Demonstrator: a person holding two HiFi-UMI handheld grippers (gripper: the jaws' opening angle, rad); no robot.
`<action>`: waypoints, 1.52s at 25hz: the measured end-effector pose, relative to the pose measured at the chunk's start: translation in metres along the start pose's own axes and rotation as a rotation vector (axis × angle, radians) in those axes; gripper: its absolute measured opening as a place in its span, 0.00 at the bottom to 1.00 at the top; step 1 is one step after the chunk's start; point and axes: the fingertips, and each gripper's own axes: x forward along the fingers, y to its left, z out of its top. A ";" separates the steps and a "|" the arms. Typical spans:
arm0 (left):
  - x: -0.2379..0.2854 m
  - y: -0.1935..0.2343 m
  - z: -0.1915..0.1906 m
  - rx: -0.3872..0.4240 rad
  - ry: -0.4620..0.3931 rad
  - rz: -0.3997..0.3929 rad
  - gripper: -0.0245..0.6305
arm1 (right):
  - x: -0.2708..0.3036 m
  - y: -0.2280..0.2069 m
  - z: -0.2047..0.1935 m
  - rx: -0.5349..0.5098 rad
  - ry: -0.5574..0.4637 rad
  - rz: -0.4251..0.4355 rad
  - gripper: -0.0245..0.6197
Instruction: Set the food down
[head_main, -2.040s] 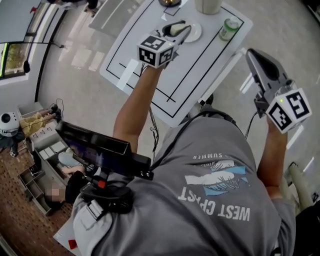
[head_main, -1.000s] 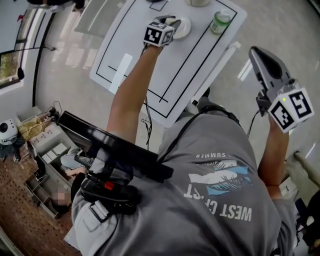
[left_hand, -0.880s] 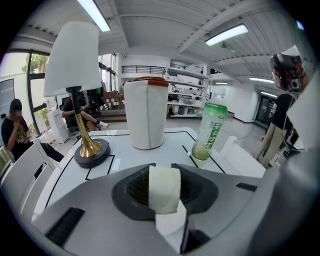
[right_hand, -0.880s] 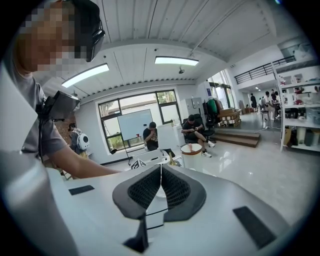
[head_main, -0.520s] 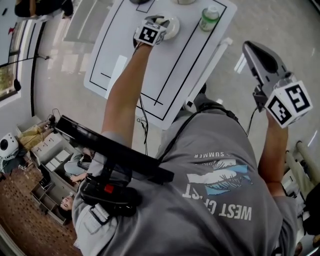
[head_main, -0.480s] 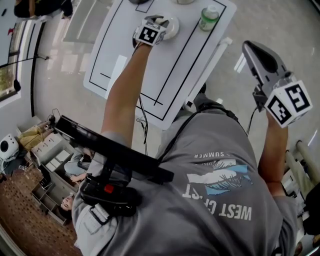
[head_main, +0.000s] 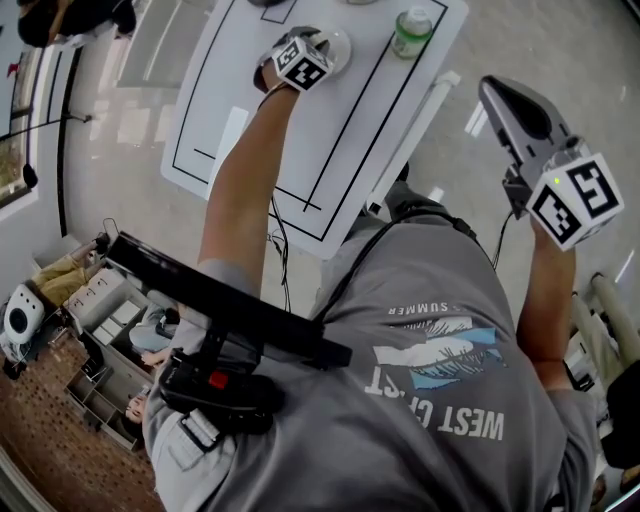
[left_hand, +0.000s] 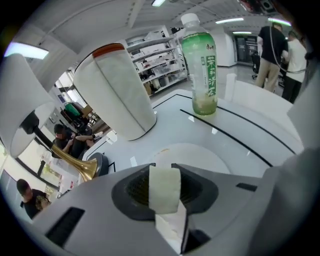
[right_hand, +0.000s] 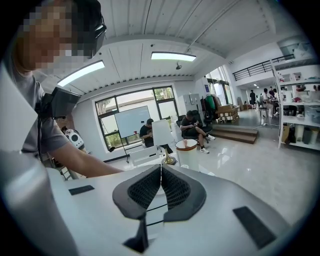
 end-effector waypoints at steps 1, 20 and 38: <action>0.001 0.000 -0.001 0.028 0.013 0.009 0.19 | 0.001 -0.001 0.000 0.001 0.002 0.001 0.05; 0.008 -0.002 -0.009 0.365 0.127 0.094 0.19 | 0.002 0.003 -0.005 0.003 0.020 0.014 0.05; 0.008 -0.018 -0.016 0.402 0.185 -0.009 0.20 | -0.001 0.011 -0.017 0.015 0.033 0.028 0.05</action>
